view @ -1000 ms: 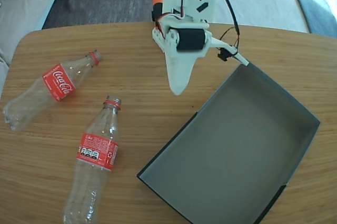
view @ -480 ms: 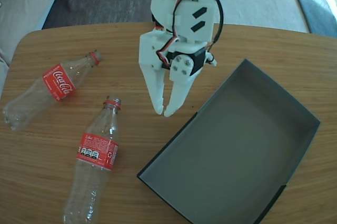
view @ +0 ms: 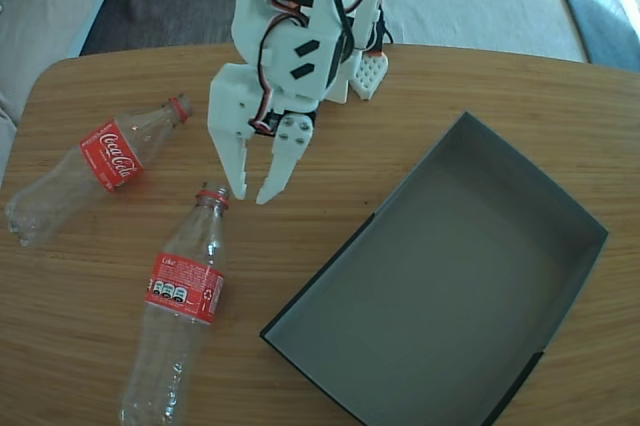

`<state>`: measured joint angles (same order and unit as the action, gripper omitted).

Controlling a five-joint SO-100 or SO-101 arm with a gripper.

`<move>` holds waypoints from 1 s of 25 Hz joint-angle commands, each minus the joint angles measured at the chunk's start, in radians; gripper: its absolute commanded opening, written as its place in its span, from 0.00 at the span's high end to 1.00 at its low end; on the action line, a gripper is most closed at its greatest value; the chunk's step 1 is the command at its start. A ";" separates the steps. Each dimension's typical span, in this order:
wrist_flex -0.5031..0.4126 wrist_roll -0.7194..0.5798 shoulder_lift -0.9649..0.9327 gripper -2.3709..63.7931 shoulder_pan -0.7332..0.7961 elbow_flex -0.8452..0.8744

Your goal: Grasp the bottles and put them in the box.

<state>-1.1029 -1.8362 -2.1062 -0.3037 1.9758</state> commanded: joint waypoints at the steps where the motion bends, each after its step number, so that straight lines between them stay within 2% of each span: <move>1: -0.028 -0.037 -0.020 0.75 -0.054 -0.011; 3: -0.078 -0.037 -0.020 0.63 -0.095 -0.011; 6: -0.123 -0.037 -0.018 0.56 -0.169 -0.008; 11: -0.117 -0.035 -0.017 0.43 -0.265 0.025; 15: -0.114 -0.035 0.000 0.43 -0.268 0.031; 20: 0.015 -0.040 0.002 0.43 -0.268 0.086; 25: 0.120 -0.127 0.002 0.43 -0.272 0.155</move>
<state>-1.0109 -1.9390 -2.1000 -0.5706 2.1353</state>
